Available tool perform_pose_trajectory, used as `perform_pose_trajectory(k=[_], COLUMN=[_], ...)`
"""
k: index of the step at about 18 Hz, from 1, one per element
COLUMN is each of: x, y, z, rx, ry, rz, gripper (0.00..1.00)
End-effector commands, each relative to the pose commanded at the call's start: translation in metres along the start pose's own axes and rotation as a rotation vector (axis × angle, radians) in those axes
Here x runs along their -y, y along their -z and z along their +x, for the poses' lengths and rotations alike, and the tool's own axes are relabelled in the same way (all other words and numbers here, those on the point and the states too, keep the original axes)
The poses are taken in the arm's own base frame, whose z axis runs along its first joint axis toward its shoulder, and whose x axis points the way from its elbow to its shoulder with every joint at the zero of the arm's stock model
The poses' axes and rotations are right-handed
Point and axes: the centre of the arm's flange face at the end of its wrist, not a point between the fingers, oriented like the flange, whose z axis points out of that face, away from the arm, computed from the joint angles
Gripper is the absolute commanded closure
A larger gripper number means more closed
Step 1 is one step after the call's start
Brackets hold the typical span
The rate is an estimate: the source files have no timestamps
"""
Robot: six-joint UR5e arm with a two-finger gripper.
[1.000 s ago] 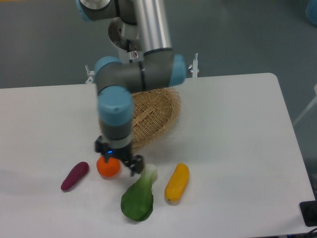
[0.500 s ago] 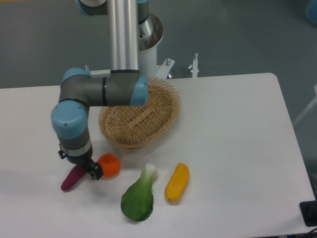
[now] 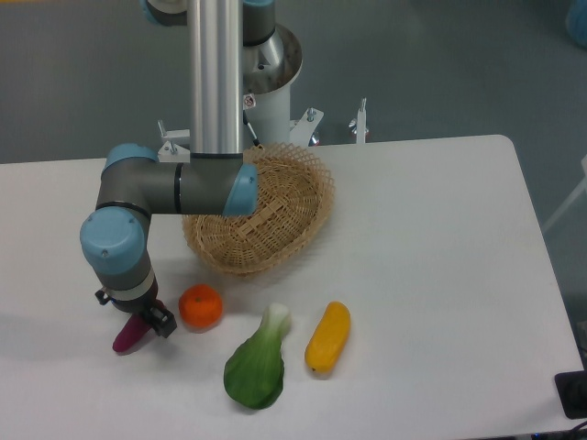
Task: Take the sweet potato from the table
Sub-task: 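Lower the gripper around the sweet potato and close on it, then lift the held sweet potato up and carry it away from the basket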
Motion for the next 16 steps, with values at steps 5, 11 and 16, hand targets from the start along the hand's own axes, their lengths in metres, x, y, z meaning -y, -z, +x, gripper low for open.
perform_pose_trajectory(k=[5,11,16], x=[0.013,0.004,-0.056], y=[0.029,0.076,0.142], z=[-0.008,-0.035,-0.097], rx=[0.033,0.075,0.149], ry=[0.038,0.095,0.206], rz=[0.050,0.113,0.166], gripper=[0.98,0.99,0.97])
